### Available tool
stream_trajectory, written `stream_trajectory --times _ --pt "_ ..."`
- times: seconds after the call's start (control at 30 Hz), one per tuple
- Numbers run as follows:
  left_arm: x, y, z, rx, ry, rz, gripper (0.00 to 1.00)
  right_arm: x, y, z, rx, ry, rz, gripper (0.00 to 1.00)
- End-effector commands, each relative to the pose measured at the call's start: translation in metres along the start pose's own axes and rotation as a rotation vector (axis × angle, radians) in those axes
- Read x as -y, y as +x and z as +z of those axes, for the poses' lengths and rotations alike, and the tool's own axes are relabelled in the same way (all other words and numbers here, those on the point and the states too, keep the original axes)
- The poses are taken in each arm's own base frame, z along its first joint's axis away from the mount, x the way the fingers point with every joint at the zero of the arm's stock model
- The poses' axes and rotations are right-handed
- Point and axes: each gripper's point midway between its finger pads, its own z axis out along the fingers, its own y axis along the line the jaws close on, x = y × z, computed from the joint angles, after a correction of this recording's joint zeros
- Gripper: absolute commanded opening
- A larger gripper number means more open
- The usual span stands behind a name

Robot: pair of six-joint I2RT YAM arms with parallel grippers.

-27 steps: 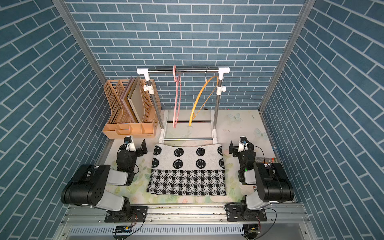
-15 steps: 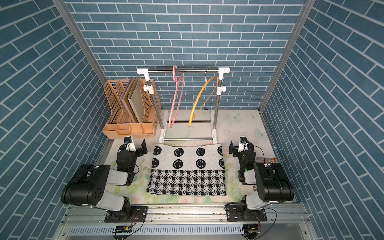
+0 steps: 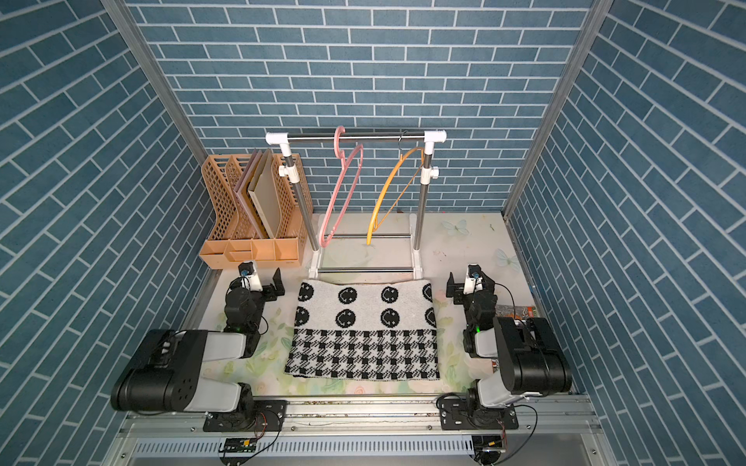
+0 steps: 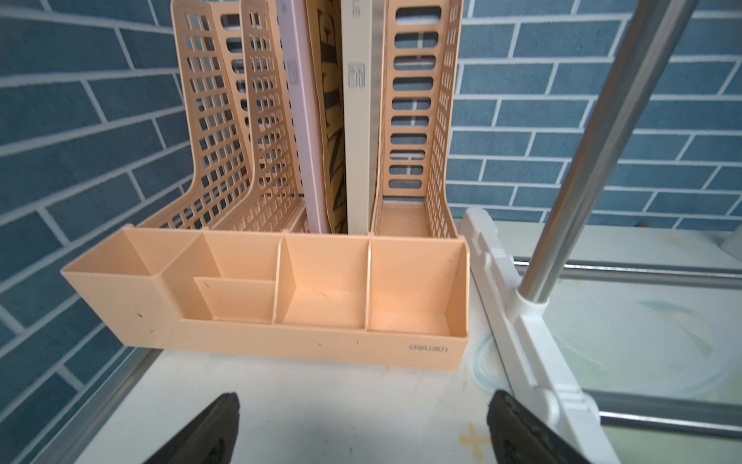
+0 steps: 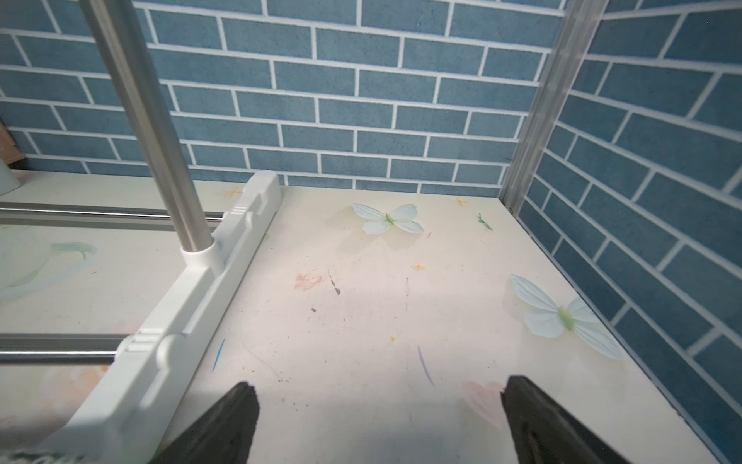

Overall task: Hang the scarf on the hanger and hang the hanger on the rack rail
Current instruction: Pick up the hanger from the clothesline.

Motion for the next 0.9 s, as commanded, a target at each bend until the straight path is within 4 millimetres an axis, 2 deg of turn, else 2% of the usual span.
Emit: stream_trajectory --times 0.0,0.07,0.13,0.2,0.23,0.27,0.33,0.4,0.47,0.53,0.6,0.73,0.87 --pt "-0.012 -0.039 0.013 -0.06 -0.091 -0.098 1.0 0.034 -0.04 -0.004 0.033 0.179 0.102 1.0" --pt "-0.019 -0.056 0.018 -0.138 -0.152 -0.19 1.0 0.051 -0.056 -0.01 -0.008 0.257 0.207 1.0" --pt "-0.031 -0.07 0.012 -0.159 -0.219 -0.303 1.0 0.061 -0.063 -0.019 -0.055 0.307 0.286 1.0" --pt "-0.046 -0.084 0.001 -0.158 -0.306 -0.412 0.99 0.056 -0.075 -0.025 -0.046 0.27 0.313 1.0" --pt "-0.055 -0.084 -0.008 -0.189 -0.364 -0.469 1.0 0.049 -0.081 -0.027 -0.033 0.222 0.325 1.0" --pt "-0.055 -0.092 -0.012 -0.202 -0.347 -0.511 1.0 0.04 -0.087 -0.028 -0.029 0.16 0.325 1.0" --pt "-0.034 -0.123 -0.025 -0.181 -0.17 -0.582 0.98 0.022 -0.093 -0.029 -0.072 0.056 0.327 0.98" --pt "-0.017 -0.152 -0.046 -0.17 -0.063 -0.637 0.95 0.016 -0.088 -0.033 -0.149 0.033 0.358 0.94" --pt "0.001 -0.183 -0.066 -0.173 0.033 -0.651 0.95 0.013 -0.091 -0.042 -0.194 0.024 0.393 0.92" --pt "0.018 -0.207 -0.082 -0.203 0.102 -0.628 0.95 0.002 -0.096 -0.055 -0.215 0.001 0.396 0.91" --pt "0.036 -0.225 -0.093 -0.253 0.178 -0.611 0.89 -0.009 -0.1 -0.066 -0.242 -0.028 0.374 0.89" --pt "0.08 -0.265 -0.097 -0.333 0.351 -0.578 0.83 -0.021 -0.092 -0.088 -0.328 -0.065 0.352 0.84" --pt "0.129 -0.315 -0.095 -0.392 0.47 -0.438 0.83 -0.033 -0.075 -0.111 -0.445 -0.123 0.362 0.82"
